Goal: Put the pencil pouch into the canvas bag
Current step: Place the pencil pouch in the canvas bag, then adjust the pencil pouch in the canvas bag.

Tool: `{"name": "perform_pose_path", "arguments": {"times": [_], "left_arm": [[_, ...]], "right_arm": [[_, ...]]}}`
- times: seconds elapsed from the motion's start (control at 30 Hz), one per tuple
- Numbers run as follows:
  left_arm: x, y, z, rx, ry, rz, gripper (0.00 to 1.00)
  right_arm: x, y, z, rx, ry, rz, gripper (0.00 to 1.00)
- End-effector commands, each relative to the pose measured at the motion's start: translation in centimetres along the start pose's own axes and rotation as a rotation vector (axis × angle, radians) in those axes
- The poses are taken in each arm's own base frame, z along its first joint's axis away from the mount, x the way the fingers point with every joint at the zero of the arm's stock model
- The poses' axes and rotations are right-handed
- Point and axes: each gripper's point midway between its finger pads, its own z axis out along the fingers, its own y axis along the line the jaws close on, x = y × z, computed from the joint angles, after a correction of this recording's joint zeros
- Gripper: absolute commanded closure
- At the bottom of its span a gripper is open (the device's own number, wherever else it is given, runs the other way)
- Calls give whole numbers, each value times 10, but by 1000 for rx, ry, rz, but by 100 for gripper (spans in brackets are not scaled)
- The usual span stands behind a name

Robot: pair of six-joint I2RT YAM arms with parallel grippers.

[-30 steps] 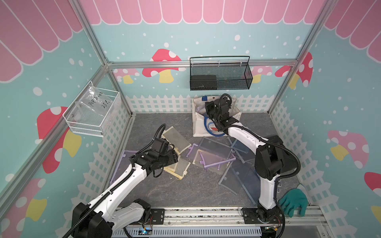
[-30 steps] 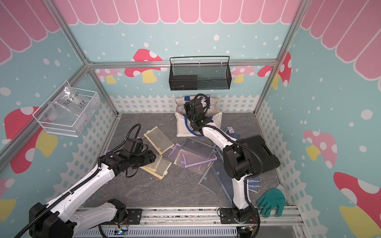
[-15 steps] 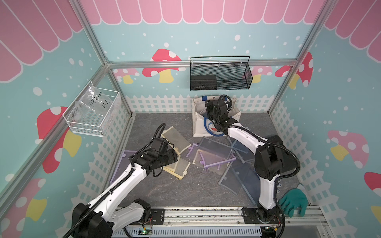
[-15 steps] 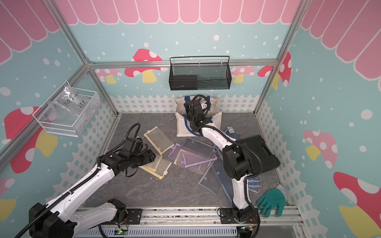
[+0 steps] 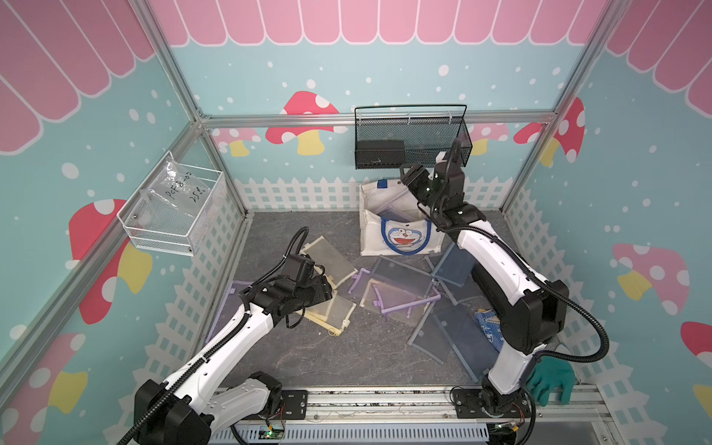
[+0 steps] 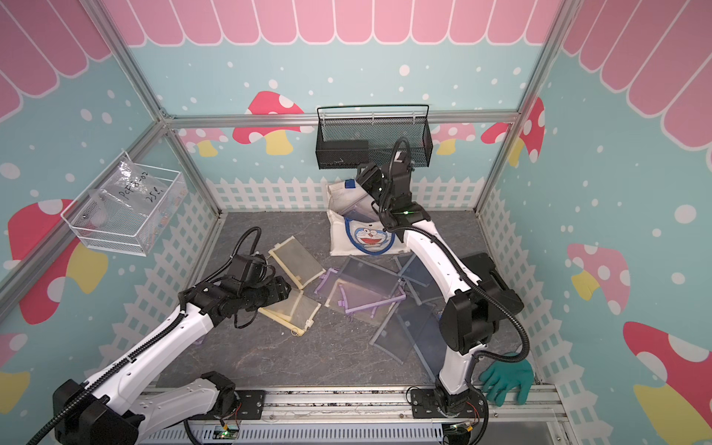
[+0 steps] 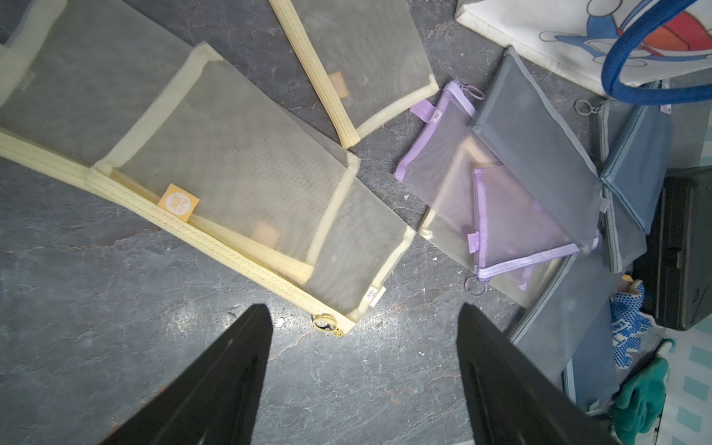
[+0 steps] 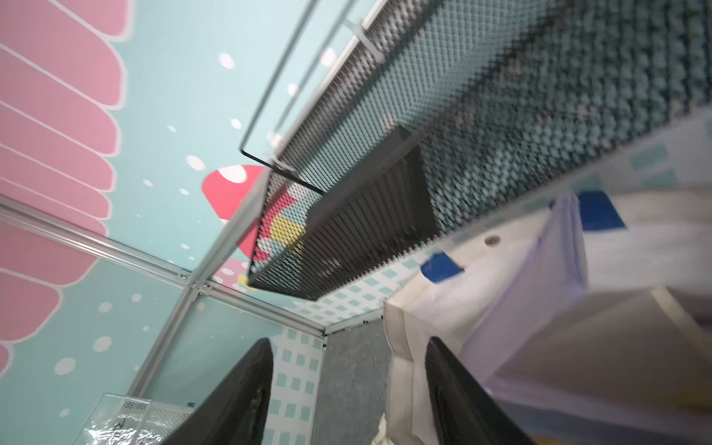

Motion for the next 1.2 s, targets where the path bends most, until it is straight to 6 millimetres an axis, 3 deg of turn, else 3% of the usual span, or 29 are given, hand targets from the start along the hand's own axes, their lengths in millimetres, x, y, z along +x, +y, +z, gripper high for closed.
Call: {"name": "perform_pose_path", "arguments": {"times": [0.0,0.1,0.3,0.47,0.7,0.83,1.07,1.17], "left_arm": [[-4,-1,-1,-2,-9,6,23],[-5,-2,-3,2,-13,5,23],[-5,1,-8,-4,-23,-10,23],[-4,1,-8,-4,-21,-24,23],[-8,1,-10,-12,-31,-38,23],[-6,3,-8,-19,-25,-54,23],[-8,0,-6,-13,-24,-58,23],[-9,-3,-5,-10,-21,-50,23]], "right_arm": [[50,-24,29,48,260,-320,35],[57,-33,47,39,318,-391,37],[84,-73,57,104,390,-452,40],[92,-96,71,150,391,-503,41],[108,-138,64,277,455,-547,47],[106,-140,54,278,423,-542,48],[85,-114,35,179,264,-535,51],[87,-125,38,183,279,-496,52]]}}
